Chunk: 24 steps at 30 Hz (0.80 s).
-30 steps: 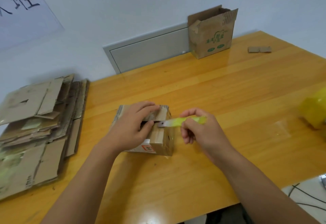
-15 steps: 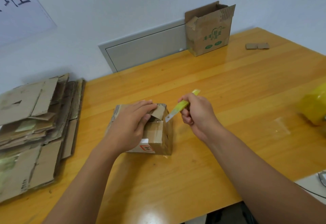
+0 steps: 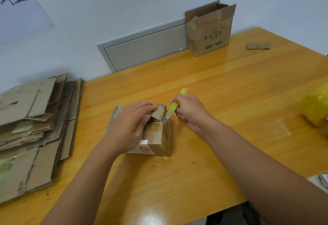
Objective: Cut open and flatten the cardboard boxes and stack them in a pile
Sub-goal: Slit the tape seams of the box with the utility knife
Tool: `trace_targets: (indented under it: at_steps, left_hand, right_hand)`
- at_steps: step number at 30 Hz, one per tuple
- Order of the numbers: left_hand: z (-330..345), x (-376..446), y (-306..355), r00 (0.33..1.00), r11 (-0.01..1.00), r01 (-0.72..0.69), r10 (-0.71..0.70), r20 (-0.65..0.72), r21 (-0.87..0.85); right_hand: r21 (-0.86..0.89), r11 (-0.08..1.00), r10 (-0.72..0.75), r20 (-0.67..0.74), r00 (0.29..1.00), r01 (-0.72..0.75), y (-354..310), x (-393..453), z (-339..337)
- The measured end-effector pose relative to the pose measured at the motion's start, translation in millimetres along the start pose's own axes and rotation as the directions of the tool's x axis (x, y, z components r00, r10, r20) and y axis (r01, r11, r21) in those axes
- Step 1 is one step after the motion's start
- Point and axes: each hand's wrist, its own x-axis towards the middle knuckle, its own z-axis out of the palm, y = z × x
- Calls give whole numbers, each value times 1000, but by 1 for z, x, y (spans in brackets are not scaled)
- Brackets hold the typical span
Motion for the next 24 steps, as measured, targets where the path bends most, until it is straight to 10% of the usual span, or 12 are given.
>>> trace_targets:
  at_steps: [8,16,24]
  left_hand:
    - [0,-1,0,999,1000,-11,12,-43,7]
    - [-1,0,4,999,1000,-20,20,-49,5]
    - [5,0,0,952,1000,2,4,-305,19]
  right_hand:
    - [110,991,-49,-234,971,77,-1,13,-8]
    - [182,983,2,26,1000,-7,7,-3,0]
    - [353,935,43,-43,998,-25,1,2,-4]
